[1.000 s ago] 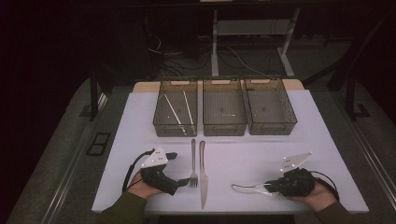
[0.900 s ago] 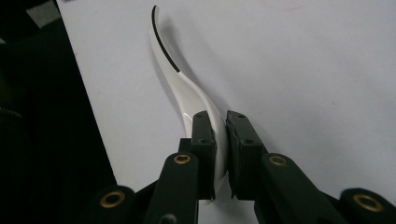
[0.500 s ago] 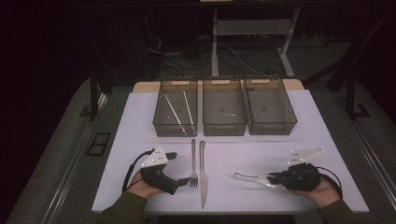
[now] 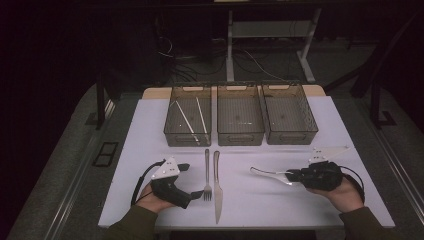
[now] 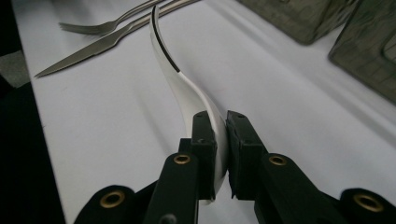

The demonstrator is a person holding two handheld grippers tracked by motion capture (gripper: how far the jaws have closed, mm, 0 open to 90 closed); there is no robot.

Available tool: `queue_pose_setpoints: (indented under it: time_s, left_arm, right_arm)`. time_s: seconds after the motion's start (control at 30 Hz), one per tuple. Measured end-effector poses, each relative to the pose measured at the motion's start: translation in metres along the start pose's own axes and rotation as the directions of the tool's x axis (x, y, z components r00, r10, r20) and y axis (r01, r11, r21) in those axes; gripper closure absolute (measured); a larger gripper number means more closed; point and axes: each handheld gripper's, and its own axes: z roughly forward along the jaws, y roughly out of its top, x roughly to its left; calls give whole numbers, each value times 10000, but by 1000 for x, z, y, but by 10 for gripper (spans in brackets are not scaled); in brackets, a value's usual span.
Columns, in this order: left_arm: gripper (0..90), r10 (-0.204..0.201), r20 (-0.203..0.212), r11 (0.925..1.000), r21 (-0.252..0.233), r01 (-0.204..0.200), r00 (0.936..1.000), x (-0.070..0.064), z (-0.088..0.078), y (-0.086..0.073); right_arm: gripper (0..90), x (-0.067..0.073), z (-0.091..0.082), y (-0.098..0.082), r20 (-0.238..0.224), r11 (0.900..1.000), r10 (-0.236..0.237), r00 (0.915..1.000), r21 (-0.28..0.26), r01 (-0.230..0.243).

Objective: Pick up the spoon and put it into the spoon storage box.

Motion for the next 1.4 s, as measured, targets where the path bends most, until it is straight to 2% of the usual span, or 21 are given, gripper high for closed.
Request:
queue_pose_setpoints:
  time_s: [0.43,0.73,0.97,1.2,1.4]
  left_arm:
    - [0,-46,10,10000,-83,46,10000,-1,0,0]
    - [0,-47,18,10000,-87,47,10000,-1,0,0]
    - [0,-48,27,9999,-101,49,10000,-1,0,0]
    - [0,-104,26,9998,-153,104,9999,0,-1,0]
    - [0,-71,59,9999,-117,71,10000,0,0,0]
  right_arm:
    - [820,-20,2,32,362,9975,85,9993,-707,-59]
    - [820,-24,9,51,406,9949,24,9992,-1012,17]
    - [820,-30,16,68,616,9942,-54,9981,-1071,120]
    - [820,-40,26,95,1043,9940,-182,9944,-1053,292]
    - [820,-52,37,118,1246,9933,20,9922,-1150,125]
